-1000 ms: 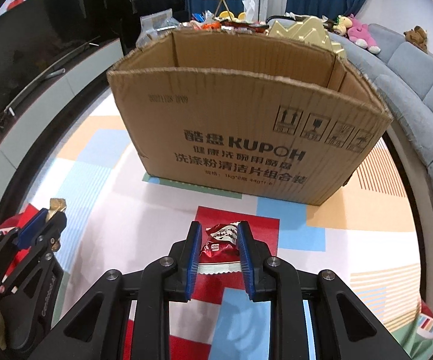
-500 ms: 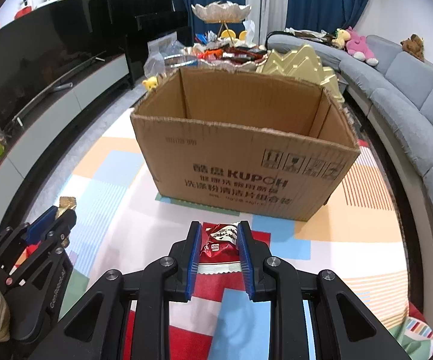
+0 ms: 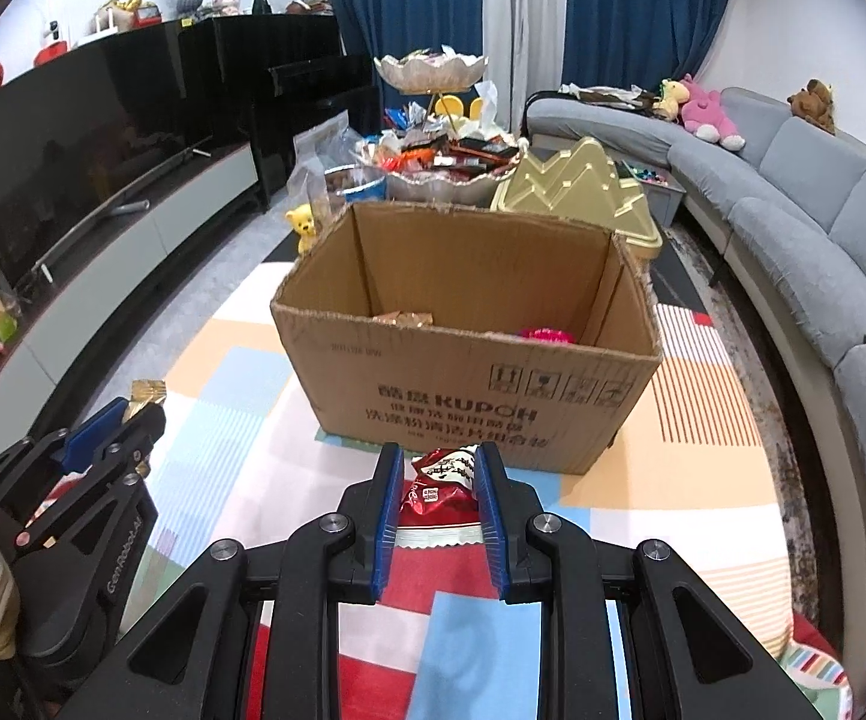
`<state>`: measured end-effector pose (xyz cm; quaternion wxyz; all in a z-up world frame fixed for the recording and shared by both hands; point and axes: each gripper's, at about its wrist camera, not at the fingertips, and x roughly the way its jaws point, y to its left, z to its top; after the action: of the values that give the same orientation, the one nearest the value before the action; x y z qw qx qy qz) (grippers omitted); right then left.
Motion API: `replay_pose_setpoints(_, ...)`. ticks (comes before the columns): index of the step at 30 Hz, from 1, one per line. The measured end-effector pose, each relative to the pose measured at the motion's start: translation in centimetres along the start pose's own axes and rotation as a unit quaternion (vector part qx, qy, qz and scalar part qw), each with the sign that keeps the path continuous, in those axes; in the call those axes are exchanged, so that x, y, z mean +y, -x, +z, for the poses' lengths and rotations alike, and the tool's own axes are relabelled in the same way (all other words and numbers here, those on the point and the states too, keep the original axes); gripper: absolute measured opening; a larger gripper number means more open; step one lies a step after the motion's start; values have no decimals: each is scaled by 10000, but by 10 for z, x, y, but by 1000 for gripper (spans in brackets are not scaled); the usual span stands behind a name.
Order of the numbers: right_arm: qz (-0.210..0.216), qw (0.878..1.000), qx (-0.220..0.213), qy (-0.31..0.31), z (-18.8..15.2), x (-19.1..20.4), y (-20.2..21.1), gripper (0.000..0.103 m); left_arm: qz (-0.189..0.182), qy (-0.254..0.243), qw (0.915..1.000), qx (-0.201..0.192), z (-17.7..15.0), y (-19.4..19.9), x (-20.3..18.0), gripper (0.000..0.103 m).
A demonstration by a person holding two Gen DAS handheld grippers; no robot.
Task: Organize snacks
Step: 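Carry gold candy with left tool while right tool carries red-and-white candy over box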
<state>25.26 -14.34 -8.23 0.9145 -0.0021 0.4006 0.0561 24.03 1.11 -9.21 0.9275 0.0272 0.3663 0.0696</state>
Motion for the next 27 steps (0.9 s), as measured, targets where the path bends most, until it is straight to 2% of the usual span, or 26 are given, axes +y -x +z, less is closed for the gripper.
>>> replay_pose_setpoints(27, -85, 9991, -417, -43, 53, -17, 29, 26, -405, -222, 9987, -220, 67, 14, -29, 19)
